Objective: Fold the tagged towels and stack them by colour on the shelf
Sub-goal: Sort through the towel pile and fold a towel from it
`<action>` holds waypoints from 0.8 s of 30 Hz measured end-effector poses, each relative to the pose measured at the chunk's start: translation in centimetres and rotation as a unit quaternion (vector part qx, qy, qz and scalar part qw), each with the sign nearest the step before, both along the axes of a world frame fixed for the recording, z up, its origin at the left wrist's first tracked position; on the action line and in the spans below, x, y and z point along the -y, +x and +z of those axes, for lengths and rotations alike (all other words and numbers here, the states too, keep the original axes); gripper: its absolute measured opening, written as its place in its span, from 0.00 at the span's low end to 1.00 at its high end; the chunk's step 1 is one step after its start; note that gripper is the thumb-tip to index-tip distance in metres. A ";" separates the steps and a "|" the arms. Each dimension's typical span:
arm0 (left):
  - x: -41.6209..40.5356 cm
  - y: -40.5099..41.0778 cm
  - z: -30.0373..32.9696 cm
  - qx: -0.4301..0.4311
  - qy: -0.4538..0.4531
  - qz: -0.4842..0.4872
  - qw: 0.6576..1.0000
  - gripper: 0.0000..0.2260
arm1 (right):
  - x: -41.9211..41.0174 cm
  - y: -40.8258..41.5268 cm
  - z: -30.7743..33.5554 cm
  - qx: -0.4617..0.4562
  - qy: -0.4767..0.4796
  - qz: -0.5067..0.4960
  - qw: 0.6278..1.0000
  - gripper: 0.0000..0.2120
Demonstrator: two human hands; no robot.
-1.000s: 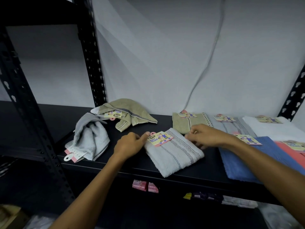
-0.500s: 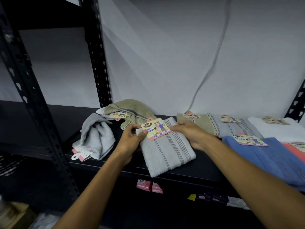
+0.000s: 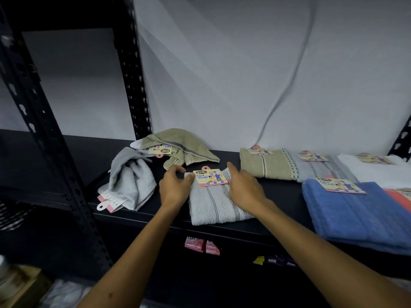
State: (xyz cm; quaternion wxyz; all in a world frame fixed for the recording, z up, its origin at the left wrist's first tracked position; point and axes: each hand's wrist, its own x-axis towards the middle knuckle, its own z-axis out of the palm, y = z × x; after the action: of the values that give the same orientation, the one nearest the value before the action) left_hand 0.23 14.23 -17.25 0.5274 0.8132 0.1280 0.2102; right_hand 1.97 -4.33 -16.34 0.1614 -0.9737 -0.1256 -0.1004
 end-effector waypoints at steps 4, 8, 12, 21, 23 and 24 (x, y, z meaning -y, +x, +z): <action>0.7 -0.5 0.7 0.002 0.079 0.016 0.997 0.13 | 0.3 -0.9 0.4 0.122 -0.057 -0.021 0.991 0.30; 1.3 -1.8 1.4 0.033 0.220 -0.007 0.975 0.17 | 0.5 -0.6 0.7 0.130 0.037 0.101 0.986 0.14; 2.9 -3.3 0.9 0.001 0.308 -0.111 0.945 0.20 | 0.6 -0.2 -0.1 0.042 -0.007 0.174 0.984 0.14; 2.5 -4.7 -1.0 -0.165 0.432 -0.194 0.865 0.32 | 1.2 -0.9 -1.3 -0.048 -0.076 0.149 0.985 0.28; 2.5 -4.7 -0.9 -0.182 0.436 -0.192 0.860 0.33 | 1.4 -1.3 -1.1 -0.112 -0.093 0.120 0.982 0.34; 2.3 -4.5 -0.9 -0.187 0.435 -0.190 0.860 0.33 | 1.4 -1.5 -1.1 -0.126 -0.101 0.110 0.981 0.35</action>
State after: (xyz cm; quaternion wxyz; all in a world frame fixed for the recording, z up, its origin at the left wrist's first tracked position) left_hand -4.30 11.89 -18.16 0.1156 0.9925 -0.0375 -0.0161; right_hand 0.50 -5.72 -17.42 0.0865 -0.9700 -0.2206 0.0550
